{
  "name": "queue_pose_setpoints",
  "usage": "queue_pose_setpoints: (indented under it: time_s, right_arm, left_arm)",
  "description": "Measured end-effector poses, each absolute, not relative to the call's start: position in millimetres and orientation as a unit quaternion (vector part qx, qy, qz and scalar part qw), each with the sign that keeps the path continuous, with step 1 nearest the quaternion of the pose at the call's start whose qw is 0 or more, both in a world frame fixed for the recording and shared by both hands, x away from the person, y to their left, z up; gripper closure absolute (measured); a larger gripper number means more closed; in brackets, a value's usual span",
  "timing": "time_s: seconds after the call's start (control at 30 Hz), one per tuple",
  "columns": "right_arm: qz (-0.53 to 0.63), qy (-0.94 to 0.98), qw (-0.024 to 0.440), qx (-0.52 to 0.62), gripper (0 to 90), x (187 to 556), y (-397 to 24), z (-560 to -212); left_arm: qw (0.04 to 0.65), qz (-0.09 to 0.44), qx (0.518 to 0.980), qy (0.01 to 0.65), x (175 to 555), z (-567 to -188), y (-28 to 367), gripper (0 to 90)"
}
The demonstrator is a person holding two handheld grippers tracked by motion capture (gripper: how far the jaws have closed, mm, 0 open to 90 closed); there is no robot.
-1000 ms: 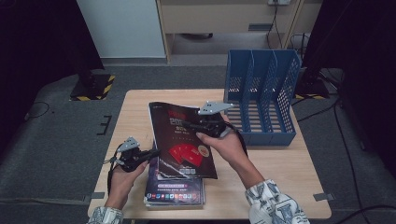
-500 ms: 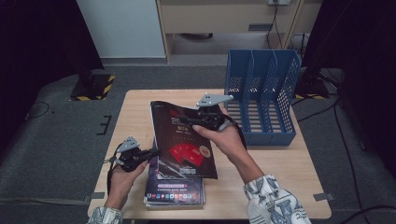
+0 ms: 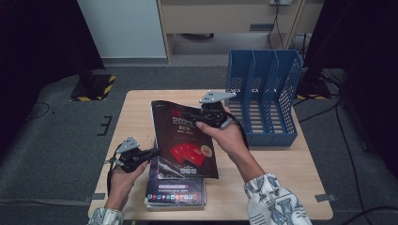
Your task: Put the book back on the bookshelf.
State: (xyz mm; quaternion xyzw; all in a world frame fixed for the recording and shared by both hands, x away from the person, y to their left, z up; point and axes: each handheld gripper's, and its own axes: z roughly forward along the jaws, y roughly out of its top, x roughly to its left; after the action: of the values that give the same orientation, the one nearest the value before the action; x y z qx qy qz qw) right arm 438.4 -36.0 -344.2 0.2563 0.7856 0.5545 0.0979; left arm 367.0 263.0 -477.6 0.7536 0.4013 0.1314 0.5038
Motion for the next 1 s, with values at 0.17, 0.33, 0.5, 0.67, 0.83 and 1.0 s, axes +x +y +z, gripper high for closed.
queue_pose_setpoints:
  time_s: [0.17, 0.33, 0.5, 0.67, 0.83, 1.0]
  right_arm:
    - [0.556, 0.784, 0.106, 0.255, 86.7, 437.8, -36.8, -343.8]
    - [0.563, 0.781, 0.113, 0.248, 86.8, 434.1, -38.4, -338.7]
    - [0.579, 0.768, 0.126, 0.243, 86.8, 430.2, -43.2, -327.4]
    - [0.588, 0.757, 0.143, 0.247, 86.8, 431.5, -47.4, -318.3]
    - [0.596, 0.744, 0.159, 0.258, 86.9, 434.2, -53.5, -312.1]
    - [0.6, 0.737, 0.171, 0.261, 86.9, 433.3, -59.3, -304.8]
  left_arm:
    - [0.507, 0.135, 0.741, 0.418, 368.9, -482.3, 262.9, 75.8]
    - [0.497, 0.159, 0.72, 0.456, 371.8, -485.3, 267.7, 36.8]
    - [0.489, 0.176, 0.709, 0.477, 373.7, -489.3, 275.2, 22.3]
    - [0.462, 0.189, 0.719, 0.484, 375.5, -493.6, 280.7, 10.8]
    - [0.452, 0.187, 0.708, 0.51, 377.5, -498.9, 288.6, 6.6]
    - [0.435, 0.195, 0.703, 0.528, 378.7, -502.0, 293.9, 6.3]
